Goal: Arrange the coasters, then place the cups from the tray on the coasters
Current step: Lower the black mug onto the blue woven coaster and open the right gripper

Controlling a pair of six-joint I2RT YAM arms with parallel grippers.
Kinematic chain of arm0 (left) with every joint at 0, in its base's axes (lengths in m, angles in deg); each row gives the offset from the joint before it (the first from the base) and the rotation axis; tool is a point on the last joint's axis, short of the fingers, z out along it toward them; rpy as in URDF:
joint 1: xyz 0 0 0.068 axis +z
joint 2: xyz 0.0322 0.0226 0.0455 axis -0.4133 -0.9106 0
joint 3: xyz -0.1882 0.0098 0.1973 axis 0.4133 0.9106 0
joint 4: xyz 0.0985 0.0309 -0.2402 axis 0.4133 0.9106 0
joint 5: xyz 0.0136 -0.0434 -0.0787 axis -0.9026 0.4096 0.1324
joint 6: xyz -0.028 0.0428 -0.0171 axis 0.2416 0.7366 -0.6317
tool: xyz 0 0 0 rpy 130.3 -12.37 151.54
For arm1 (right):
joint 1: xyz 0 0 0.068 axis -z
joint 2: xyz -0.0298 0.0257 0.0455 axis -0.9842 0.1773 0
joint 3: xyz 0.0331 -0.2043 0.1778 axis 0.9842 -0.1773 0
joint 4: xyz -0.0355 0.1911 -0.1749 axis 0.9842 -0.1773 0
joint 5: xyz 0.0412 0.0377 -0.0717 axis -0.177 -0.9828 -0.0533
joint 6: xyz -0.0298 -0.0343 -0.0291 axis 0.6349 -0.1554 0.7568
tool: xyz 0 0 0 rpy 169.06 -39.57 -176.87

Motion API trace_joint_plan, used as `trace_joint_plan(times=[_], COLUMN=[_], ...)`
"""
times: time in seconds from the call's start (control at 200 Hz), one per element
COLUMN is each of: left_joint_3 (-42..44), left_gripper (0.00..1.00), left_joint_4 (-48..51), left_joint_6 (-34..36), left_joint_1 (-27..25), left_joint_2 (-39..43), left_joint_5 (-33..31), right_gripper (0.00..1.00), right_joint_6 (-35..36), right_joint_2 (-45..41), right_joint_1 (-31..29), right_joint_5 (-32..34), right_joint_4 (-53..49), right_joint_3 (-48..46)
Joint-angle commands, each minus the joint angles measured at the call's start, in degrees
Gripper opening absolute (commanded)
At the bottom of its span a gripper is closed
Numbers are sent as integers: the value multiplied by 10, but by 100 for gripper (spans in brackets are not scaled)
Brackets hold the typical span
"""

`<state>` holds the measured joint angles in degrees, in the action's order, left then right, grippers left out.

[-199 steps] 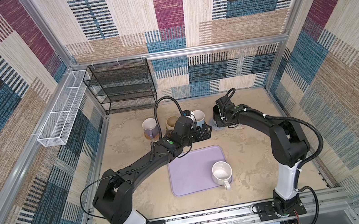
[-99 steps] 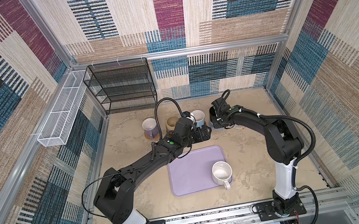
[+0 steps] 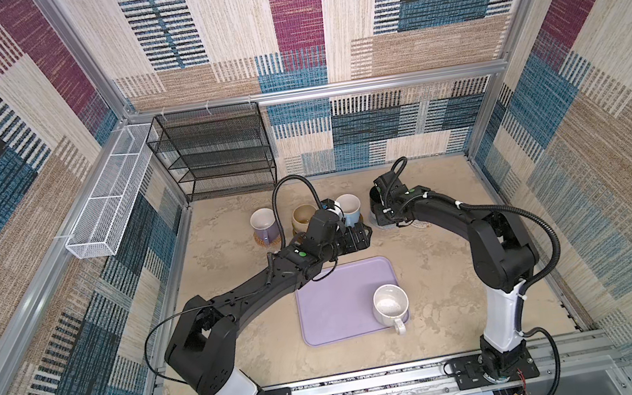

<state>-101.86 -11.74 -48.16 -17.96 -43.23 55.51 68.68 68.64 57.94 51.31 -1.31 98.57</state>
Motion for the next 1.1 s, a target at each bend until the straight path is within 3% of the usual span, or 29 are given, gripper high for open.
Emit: trace_joint_plan(times=[0.0,0.441,0.576,0.816,1.097], left_joint_3=[5,12,16,23,54], left_gripper=[99,99,99,99,99], left_joint_4=[-18,-25,-28,-30,-55], left_joint_6=[-4,-6,-7,-7,-24], left_joint_1=[1,1,0,0,1], left_joint_2=[4,8,10,18,39], left_joint_5=[3,11,11,6,-5], right_gripper=[0,0,0,16,46], right_joint_6=[-9,-22,-35,-39,-35], right_joint_2=[5,10,13,20,15], right_joint_1=[-1,0,0,1,1], right_joint_5=[23,-6,15,10,15], right_joint_4=[26,18,2,0,-20], right_joint_3=[4,-2,9,17,41])
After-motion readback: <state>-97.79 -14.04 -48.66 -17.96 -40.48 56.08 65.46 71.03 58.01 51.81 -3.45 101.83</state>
